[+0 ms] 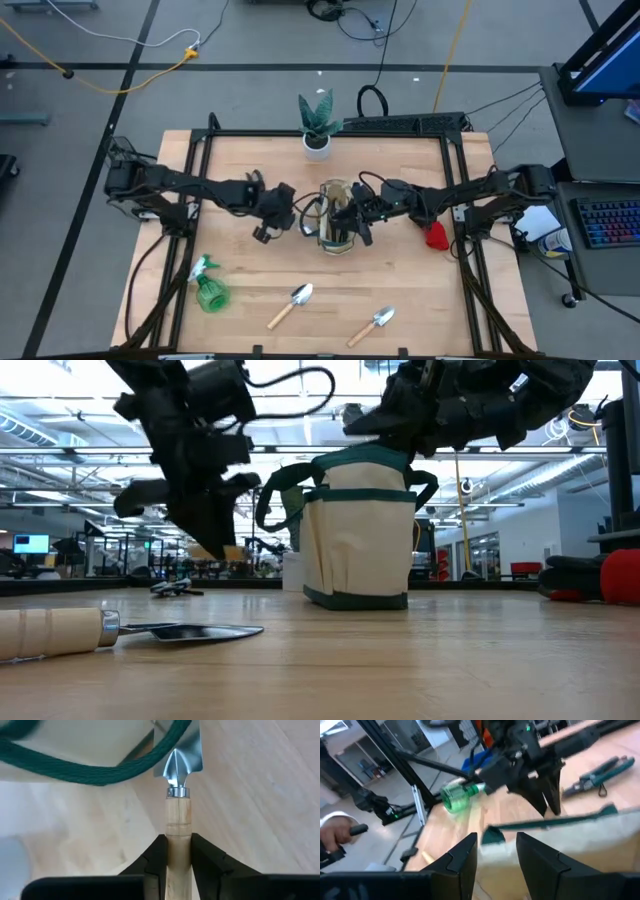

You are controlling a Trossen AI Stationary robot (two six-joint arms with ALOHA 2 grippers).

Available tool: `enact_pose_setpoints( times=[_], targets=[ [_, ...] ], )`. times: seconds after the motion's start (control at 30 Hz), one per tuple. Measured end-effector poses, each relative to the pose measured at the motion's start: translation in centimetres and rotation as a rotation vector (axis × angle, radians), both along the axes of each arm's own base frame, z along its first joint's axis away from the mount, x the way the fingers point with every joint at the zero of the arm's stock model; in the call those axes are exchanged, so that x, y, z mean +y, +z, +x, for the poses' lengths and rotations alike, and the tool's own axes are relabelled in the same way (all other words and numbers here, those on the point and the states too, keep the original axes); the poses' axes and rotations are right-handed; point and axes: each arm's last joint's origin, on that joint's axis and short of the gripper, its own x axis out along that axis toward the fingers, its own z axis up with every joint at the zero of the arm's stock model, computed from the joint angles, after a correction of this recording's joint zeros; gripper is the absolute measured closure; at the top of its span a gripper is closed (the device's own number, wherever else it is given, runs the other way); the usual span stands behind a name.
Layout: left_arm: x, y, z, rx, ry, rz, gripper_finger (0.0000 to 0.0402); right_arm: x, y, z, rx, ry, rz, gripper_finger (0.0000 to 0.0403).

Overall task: Pick & Place Garden tools in Gardening bag
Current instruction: Put the top brown trowel into the gardening bag

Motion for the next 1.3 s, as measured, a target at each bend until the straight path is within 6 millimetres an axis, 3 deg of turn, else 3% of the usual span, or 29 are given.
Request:
enact_pose_setpoints(
  times=[0.37,0.8,1.1,1.3],
  targets=[
    [-3.4,2.2,-1.7,-0.023,-0.035,0.081,0.0335,0.2,0.9,-0.5,-0.017,0.006,-0.002,0.0273],
    [-8.3,2.3,-2.7,-0.043,-0.122,0.035,0.0336,1.9,0.5,-0.6,0.025,0.062,0.010,0.0273],
    [-10.8,3.4,-2.3,-0.224,-0.226,0.209,0.0335,3.0,0.5,-0.7,0.029,0.100,0.007,0.0273],
    [-10.8,4.1,-1.5,-0.317,-0.294,0.333,0.0333,3.2,0.4,-0.7,0.033,0.109,0.007,0.0273]
  ],
)
